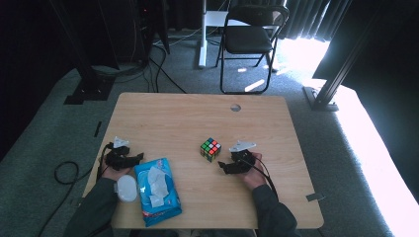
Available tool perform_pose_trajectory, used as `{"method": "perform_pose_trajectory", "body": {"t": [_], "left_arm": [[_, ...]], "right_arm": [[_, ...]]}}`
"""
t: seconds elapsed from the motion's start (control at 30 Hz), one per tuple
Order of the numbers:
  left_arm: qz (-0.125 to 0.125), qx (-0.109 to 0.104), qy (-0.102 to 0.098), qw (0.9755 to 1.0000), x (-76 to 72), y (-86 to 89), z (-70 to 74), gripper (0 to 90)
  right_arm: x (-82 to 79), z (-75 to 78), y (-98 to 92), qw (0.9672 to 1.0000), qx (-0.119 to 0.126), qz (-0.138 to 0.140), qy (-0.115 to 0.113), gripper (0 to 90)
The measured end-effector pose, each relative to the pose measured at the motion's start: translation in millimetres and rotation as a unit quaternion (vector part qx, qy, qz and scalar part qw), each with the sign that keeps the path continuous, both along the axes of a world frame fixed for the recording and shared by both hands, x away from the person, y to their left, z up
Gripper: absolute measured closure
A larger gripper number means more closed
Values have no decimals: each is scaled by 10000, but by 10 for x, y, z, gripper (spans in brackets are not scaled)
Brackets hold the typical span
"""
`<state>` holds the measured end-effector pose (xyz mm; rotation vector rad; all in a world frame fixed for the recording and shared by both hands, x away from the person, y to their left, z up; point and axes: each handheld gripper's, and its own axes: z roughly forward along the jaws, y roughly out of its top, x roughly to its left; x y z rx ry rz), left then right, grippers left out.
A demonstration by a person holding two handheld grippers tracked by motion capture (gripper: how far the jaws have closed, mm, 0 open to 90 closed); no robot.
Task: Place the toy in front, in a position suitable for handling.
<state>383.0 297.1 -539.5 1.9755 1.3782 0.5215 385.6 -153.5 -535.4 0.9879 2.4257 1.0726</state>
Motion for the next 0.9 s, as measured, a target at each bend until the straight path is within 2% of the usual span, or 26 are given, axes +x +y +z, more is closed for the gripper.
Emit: {"method": "perform_pose_trajectory", "body": {"t": [0.07, 0.2, 0.37, 0.43, 0.57, 0.63, 0.77, 0.9], "left_arm": [[-53, -32, 15, 10000, -9, 8, 20, 309], [-34, -147, -80, 9999, -9, 8, 74, 310], [-69, -140, -119, 9998, -26, 2, 126, 310], [-97, -170, -198, 9996, -57, 15, 178, 310], [-85, -304, -370, 9988, -137, 92, 291, 313], [-57, -381, -396, 9985, -174, 151, 333, 315], [-100, -726, -372, 9966, -222, 259, 391, 315], [-108, -725, -412, 9965, -258, 296, 429, 315]], "right_arm": [[-2, -5, -4, 10000, -3, -5, -6, 252], [-23, -46, -21, 10000, -57, -32, 31, 253], [-40, -74, -65, 9999, -123, -83, 61, 253], [-31, -82, -69, 9999, -126, -92, 73, 253], [-15, -103, -50, 9999, -106, -80, 91, 251], [-12, -105, -42, 9999, -105, -66, 58, 251], [-5, -116, -53, 9999, -50, -46, 82, 247], [-2, -125, -59, 10000, -21, -39, 52, 234]]}}
